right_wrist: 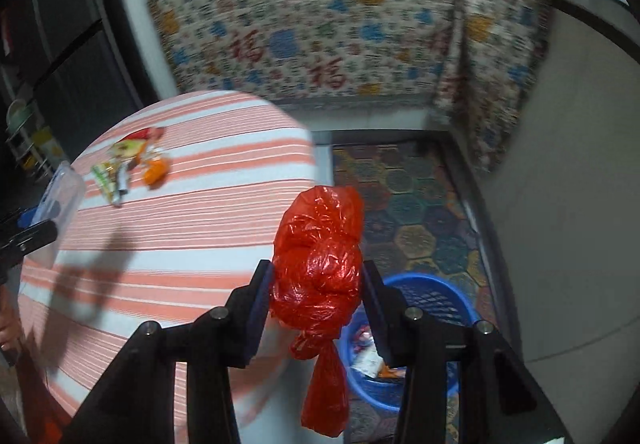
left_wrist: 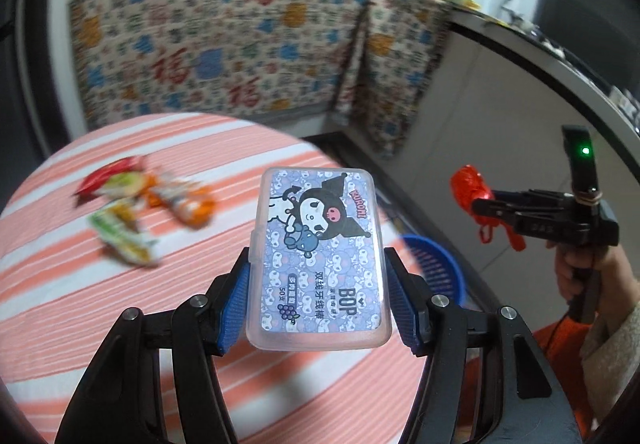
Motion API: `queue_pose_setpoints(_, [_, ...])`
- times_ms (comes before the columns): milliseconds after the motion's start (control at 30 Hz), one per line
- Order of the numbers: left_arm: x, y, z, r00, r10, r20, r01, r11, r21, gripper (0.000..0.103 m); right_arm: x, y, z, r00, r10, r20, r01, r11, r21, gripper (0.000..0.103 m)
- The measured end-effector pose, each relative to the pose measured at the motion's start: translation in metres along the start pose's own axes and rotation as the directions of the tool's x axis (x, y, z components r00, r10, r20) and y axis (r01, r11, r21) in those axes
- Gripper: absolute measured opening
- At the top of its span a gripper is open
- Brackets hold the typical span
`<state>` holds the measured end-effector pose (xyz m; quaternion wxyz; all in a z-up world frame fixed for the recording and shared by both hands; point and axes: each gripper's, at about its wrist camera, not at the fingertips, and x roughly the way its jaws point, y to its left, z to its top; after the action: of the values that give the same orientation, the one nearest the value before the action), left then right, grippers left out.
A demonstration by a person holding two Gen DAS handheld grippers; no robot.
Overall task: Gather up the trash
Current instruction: 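Carry the box and bag over the blue basket and open both tools to drop them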
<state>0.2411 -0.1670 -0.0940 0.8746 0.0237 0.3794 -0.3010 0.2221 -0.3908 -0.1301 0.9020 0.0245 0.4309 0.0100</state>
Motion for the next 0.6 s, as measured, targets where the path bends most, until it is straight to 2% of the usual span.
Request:
queue_pose_setpoints(200, [0.051, -0.076, 0.013, 0.992, -0.114, -0.05, 0.116, 0.992, 0.042, 0.063, -0.001, -0.061, -0.015, 0.997, -0.071, 0.0, 0.071, 0.995, 0.076, 0.044])
queue_pose_setpoints(367, [0.094, -0.113, 0.011, 0.978, -0.178, -0.104, 0.181, 0.983, 0.018, 0.063, 0.009, -0.1, -0.031, 0.996, -0.086, 0.002, 0.085, 0.988, 0.125, 0.045])
queue_pose_setpoints(600, [0.144, -0.146, 0.004, 0.978, -0.164, -0.132, 0.171, 0.984, 0.044, 0.064, 0.029, -0.151, -0.054, 0.998, -0.057, -0.011, 0.057, 0.973, 0.225, 0.045])
